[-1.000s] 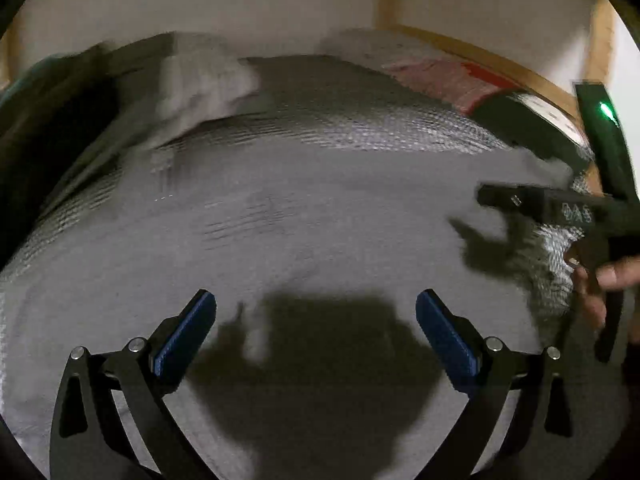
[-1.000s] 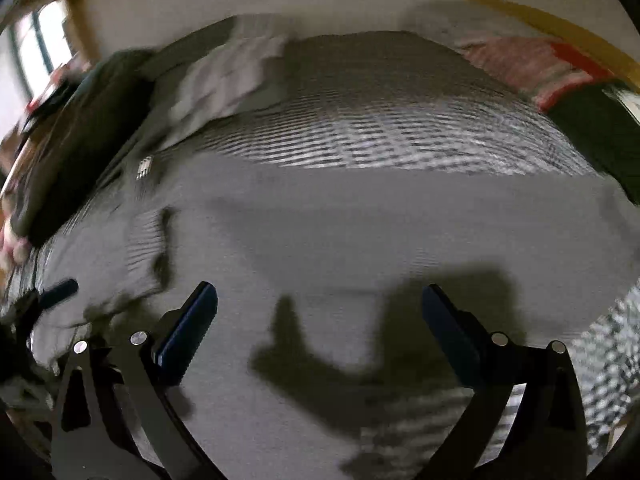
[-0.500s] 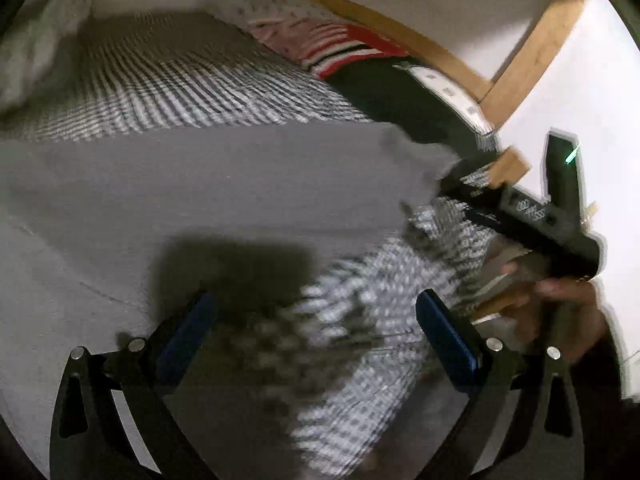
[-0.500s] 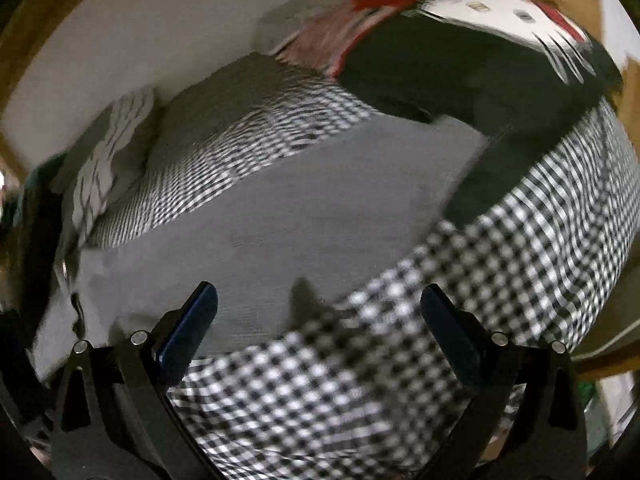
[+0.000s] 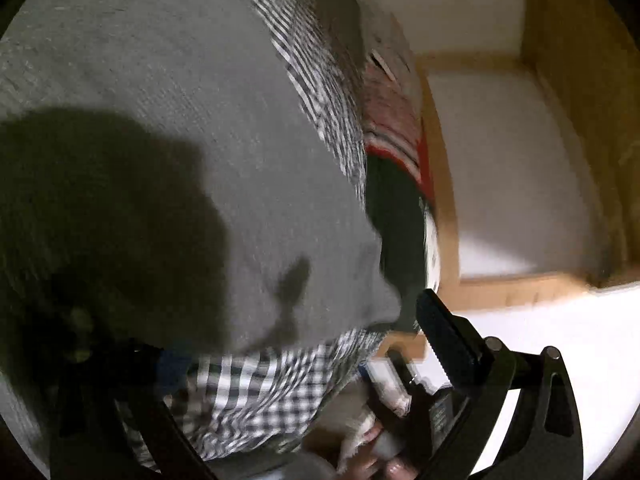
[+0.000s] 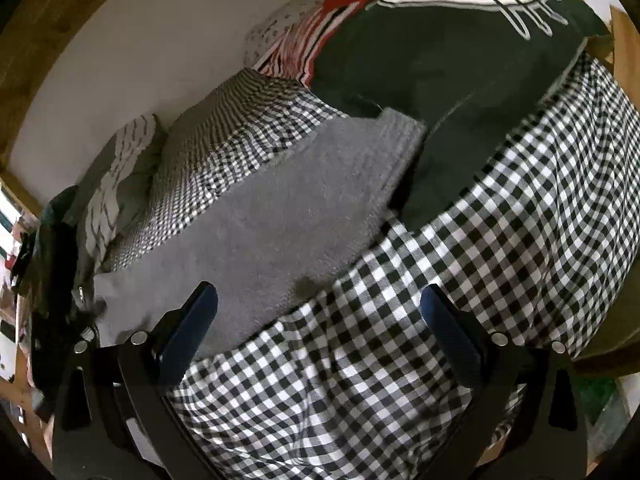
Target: Fold large clothes
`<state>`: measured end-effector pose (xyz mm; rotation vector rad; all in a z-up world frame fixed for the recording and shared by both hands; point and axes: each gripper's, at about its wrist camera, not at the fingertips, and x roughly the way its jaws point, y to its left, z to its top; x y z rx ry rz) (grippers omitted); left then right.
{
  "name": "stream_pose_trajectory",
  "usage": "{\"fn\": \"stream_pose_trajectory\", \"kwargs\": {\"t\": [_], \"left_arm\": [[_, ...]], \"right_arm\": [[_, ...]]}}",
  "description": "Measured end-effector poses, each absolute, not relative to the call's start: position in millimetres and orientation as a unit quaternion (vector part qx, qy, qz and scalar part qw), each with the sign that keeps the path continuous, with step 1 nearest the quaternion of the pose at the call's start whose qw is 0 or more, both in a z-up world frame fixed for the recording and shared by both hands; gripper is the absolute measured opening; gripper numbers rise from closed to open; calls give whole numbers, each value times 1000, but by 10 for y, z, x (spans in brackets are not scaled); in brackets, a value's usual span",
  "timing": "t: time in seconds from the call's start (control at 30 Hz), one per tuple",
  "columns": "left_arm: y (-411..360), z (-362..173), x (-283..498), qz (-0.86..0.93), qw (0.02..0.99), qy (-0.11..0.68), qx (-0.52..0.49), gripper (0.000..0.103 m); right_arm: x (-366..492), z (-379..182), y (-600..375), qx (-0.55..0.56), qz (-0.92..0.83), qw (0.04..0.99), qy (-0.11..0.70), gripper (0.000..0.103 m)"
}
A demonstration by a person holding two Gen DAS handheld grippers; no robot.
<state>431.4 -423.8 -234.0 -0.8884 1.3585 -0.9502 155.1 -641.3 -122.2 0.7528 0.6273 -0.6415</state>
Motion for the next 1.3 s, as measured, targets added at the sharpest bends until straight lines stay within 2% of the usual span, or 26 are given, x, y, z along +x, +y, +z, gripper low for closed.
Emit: {"fn": "stream_pose_trajectory", "kwargs": {"t": [0.07, 0.1, 0.13, 0.2, 0.33, 0.43, 0.5, 0.57, 0.6, 0.63, 0.67, 0.77, 1.0, 1.07, 1.23, 1.3], "left_arm": [[-4235, -2334, 4349, -396, 592, 580, -395, 94], [-4226, -2310, 4361, -395, 597, 577, -392, 77], [-4211, -2279, 4374, -391, 609, 576, -380, 49], [-4211, -2266, 4412, -367, 630, 588, -351, 19], [-4120, -2351, 4466, -371, 621, 599, -343, 11], [-4070, -2342, 4491, -376, 624, 597, -336, 10], [-4069, -2339, 4499, -379, 623, 597, -334, 9], [-4063, -2340, 4510, -381, 624, 598, -328, 9], [-4050, -2349, 4504, -382, 625, 599, -323, 9], [-4042, -2355, 4498, -382, 627, 599, -318, 9], [-4041, -2355, 4493, -384, 629, 600, -312, 9], [-4068, -2345, 4490, -388, 638, 599, -288, 9], [-4233, -2195, 4435, -405, 687, 574, -184, 12], [-4231, -2179, 4433, -413, 691, 568, -174, 18], [-4189, -2038, 4397, -450, 697, 541, -143, 51], [-4147, -1934, 4382, -470, 698, 525, -126, 58]], "right_arm": [[1483, -1260, -6463, 361, -305, 831, 295, 100], [1445, -1278, -6496, 365, -306, 829, 293, 100], [1412, -1293, -6526, 373, -307, 828, 286, 100], [1330, -1316, -6597, 402, -295, 824, 267, 100], [1279, -1371, -6776, 472, -263, 814, 215, 100], [1384, -1385, -6902, 478, -261, 813, 206, 97], [1499, -1453, -7023, 492, -252, 807, 208, 90], [1620, -1540, -7138, 511, -236, 798, 216, 48], [1686, -1600, -7195, 526, -223, 791, 221, 39], [1721, -1651, -7235, 539, -206, 787, 217, 25], [1741, -1678, -7268, 553, -190, 784, 208, 17], [1753, -1659, -7270, 564, -161, 789, 185, 13], [1889, -1072, -6943, 516, -92, 840, 138, 11], [2014, -895, -6861, 505, -73, 849, 135, 11], [2367, -415, -6539, 470, -16, 872, 133, 11], [2514, -225, -6377, 454, 8, 881, 135, 11]]}}
